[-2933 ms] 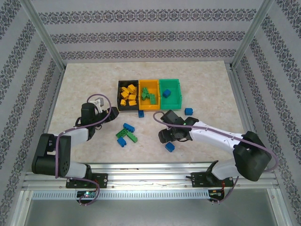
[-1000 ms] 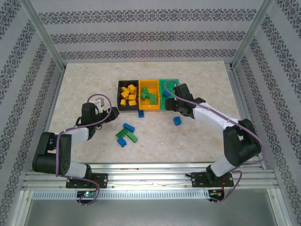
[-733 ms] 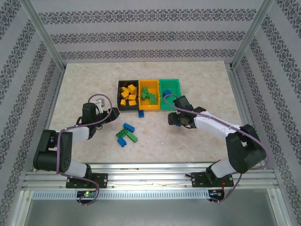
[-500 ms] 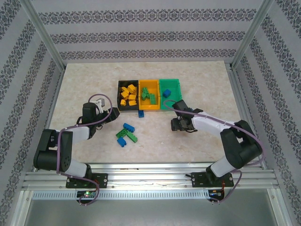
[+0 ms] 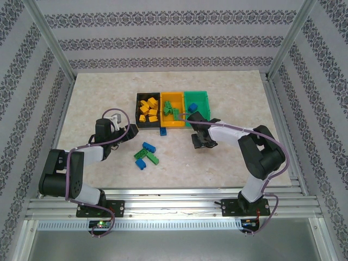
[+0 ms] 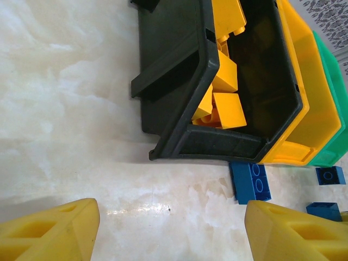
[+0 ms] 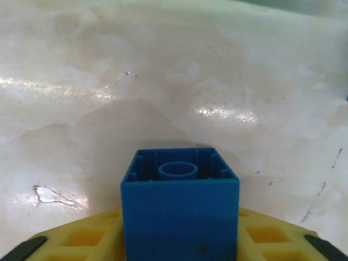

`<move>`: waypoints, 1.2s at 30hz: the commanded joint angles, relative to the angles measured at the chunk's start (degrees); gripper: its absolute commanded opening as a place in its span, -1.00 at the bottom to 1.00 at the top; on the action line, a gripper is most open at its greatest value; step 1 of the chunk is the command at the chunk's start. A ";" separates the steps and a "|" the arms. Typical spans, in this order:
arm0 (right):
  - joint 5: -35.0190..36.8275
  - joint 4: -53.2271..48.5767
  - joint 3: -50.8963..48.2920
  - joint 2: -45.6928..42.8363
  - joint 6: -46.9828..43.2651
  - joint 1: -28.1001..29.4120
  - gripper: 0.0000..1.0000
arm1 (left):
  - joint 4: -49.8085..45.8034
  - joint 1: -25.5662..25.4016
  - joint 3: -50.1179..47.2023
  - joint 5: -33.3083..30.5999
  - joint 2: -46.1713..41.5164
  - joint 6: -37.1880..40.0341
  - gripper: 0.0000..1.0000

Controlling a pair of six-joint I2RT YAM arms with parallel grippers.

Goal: Sort the legos into containers by color
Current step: Pick up the lego from the center of the table, then place the lego in the container.

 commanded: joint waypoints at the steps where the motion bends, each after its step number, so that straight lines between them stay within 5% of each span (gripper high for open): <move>1: 1.97 4.14 -0.44 1.49 0.21 -0.17 -0.42 | 2.81 -0.76 0.99 1.13 -0.66 0.28 0.42; 13: -0.34 3.21 9.67 -3.80 -2.12 -1.30 -0.56 | 2.59 -0.77 0.92 1.07 -1.30 0.35 0.42; 22: -2.76 3.89 25.01 5.71 -4.85 -5.79 -0.54 | 2.23 -0.74 1.01 0.84 -1.53 0.67 0.42; 25: -4.16 3.42 28.90 9.92 -5.46 -7.20 -0.30 | 2.10 -0.69 0.92 0.76 -1.93 0.72 0.41; 27: -4.69 0.71 32.04 12.57 -5.67 -7.64 0.11 | 2.06 -0.76 0.90 0.76 -1.93 0.71 0.41; 36: -2.27 3.73 18.05 1.56 -5.08 -7.71 0.24 | 3.28 -0.77 0.88 1.55 -0.91 -0.15 0.42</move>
